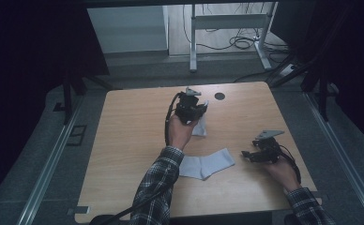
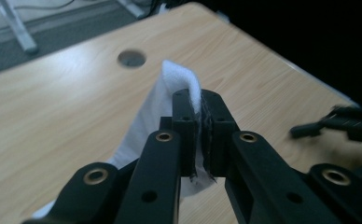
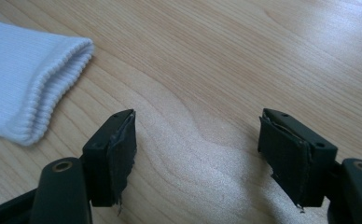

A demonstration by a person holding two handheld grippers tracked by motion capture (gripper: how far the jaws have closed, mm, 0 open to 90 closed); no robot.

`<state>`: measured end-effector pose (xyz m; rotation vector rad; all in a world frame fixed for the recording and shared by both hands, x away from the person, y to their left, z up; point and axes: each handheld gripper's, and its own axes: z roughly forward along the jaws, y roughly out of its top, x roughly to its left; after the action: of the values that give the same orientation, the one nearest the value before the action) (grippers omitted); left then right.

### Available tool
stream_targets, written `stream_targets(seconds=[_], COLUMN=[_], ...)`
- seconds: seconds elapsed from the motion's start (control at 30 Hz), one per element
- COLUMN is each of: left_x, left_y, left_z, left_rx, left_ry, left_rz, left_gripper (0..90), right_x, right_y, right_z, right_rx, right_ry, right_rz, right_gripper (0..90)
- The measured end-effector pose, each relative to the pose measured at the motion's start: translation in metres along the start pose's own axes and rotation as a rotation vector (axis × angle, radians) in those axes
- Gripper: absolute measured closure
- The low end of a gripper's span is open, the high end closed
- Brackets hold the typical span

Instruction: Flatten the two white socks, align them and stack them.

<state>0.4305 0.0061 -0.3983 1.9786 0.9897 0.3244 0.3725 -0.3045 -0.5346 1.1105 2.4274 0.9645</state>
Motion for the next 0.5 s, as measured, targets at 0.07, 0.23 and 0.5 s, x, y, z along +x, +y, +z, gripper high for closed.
stream_targets(seconds=[0.07,0.23,0.5], left_x=[-0.009,-0.025,-0.002], left_y=[0.014,0.048,0.028], left_z=[-0.005,-0.034,-0.039], left_rx=[-0.018,-0.099,-0.056], left_ry=[-0.002,0.007,0.071], left_rz=[0.022,0.072,0.029], left_gripper=[85.5,85.5,85.5], right_x=[0.000,0.000,0.000], right_y=[0.000,0.000,0.000], right_z=[0.000,0.000,0.000], right_rx=[0.000,-0.002,-0.001], right_ry=[0.000,0.000,-0.001], right_rz=[-0.001,0.001,0.001], right_gripper=[27.8,27.7,27.3])
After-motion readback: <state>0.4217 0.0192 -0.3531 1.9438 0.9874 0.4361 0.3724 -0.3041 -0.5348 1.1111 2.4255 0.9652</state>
